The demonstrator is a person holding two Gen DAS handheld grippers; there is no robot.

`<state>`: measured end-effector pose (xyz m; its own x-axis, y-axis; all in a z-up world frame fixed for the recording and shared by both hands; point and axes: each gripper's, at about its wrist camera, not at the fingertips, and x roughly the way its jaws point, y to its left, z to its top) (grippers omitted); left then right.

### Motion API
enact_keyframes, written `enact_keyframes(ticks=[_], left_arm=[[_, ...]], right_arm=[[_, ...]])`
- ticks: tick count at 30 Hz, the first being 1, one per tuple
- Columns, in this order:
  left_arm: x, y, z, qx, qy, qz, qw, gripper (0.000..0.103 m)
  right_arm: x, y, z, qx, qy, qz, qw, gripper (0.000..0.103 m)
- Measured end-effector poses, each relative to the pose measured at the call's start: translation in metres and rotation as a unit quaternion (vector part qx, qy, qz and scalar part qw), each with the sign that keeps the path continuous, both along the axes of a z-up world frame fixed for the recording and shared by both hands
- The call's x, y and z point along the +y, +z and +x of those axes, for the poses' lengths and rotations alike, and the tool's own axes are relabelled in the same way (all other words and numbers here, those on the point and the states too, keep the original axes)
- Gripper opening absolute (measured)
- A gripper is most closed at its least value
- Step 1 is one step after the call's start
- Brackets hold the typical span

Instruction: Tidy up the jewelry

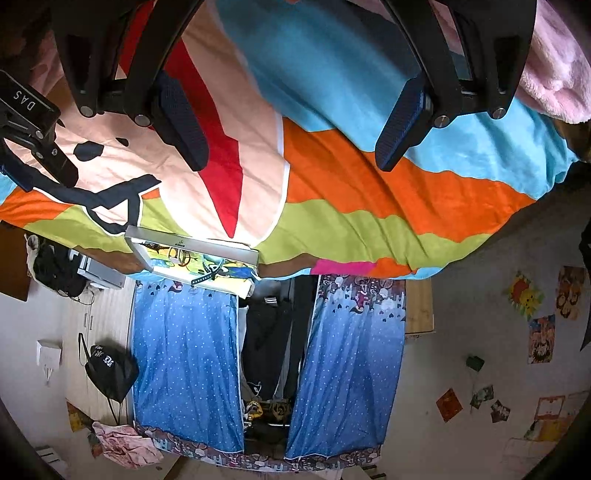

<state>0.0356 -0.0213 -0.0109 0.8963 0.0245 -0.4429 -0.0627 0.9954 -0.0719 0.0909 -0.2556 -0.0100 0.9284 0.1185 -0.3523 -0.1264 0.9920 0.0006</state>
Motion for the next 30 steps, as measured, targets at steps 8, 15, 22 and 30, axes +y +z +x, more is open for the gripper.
enact_keyframes(ticks=[8,15,22,30], left_arm=[[0.0002,-0.0002,-0.0002,0.000,0.000,-0.001,1.0000,0.088],[-0.0004,0.0011,-0.0016,0.000,0.002,-0.004,1.0000,0.088],[-0.0007,0.0019,-0.0020,0.000,0.002,-0.002,1.0000,0.088],[-0.0003,0.0023,-0.0018,0.000,0.003,-0.004,1.0000,0.088]], right_arm=[[0.0014,-0.0023,0.0008,0.003,0.002,-0.006,1.000,0.103],[0.0020,-0.0023,0.0012,0.003,0.002,-0.006,1.000,0.103],[0.0026,-0.0032,0.0010,0.004,0.003,-0.007,1.000,0.103],[0.0023,-0.0037,0.0010,0.002,0.004,-0.007,1.000,0.103]])
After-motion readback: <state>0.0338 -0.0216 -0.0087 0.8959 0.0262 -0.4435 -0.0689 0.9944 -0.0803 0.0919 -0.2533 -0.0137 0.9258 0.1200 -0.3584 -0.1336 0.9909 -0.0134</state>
